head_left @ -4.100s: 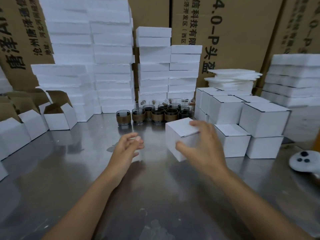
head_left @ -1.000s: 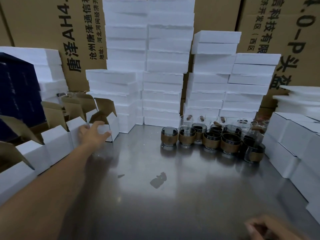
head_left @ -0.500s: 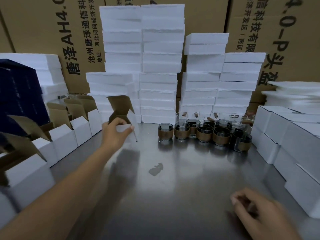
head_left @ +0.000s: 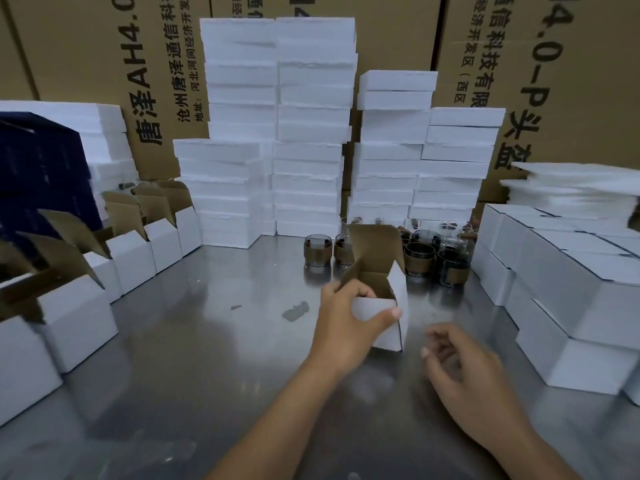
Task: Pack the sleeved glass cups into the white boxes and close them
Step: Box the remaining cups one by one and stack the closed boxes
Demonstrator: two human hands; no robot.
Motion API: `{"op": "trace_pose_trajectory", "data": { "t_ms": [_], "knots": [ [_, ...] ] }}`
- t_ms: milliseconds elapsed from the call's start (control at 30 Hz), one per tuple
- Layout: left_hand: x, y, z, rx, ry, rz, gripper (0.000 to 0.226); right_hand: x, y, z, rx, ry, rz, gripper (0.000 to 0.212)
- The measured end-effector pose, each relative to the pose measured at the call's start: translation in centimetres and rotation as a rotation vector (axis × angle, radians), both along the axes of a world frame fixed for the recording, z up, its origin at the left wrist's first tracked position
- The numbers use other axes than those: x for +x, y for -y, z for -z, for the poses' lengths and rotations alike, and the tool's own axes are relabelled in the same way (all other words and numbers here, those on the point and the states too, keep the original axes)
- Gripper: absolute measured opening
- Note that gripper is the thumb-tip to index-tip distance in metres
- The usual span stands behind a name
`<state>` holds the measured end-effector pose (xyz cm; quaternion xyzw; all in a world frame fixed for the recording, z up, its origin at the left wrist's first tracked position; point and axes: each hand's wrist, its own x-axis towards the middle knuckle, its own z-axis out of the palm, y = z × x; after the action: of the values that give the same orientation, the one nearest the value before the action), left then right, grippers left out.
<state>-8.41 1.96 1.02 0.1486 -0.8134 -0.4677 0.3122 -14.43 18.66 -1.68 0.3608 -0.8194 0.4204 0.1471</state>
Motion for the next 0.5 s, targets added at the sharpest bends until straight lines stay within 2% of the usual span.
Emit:
{"op": "trace_pose_trajectory", "data": {
  "t_ms": [100,267,500],
  "knots": [
    [0.3,-0.9,0.9,-0.045,0.024,-0.015,0.030,0.6,0.0,-0.3,0.003,-0.025,-0.020,0.038],
    [0.5,-1.4,1.6,-0.147,0.026,-0.030,0.032,1.2,0.1,-1.0,0.066,-0.024,-0.078,0.064],
    [0.5,-2.0,1.8,-0.275,-0.045,0.005,0.034,1.2,0.6,-1.1,0.000,-0.053,-0.072,0.067]
  ]
}}
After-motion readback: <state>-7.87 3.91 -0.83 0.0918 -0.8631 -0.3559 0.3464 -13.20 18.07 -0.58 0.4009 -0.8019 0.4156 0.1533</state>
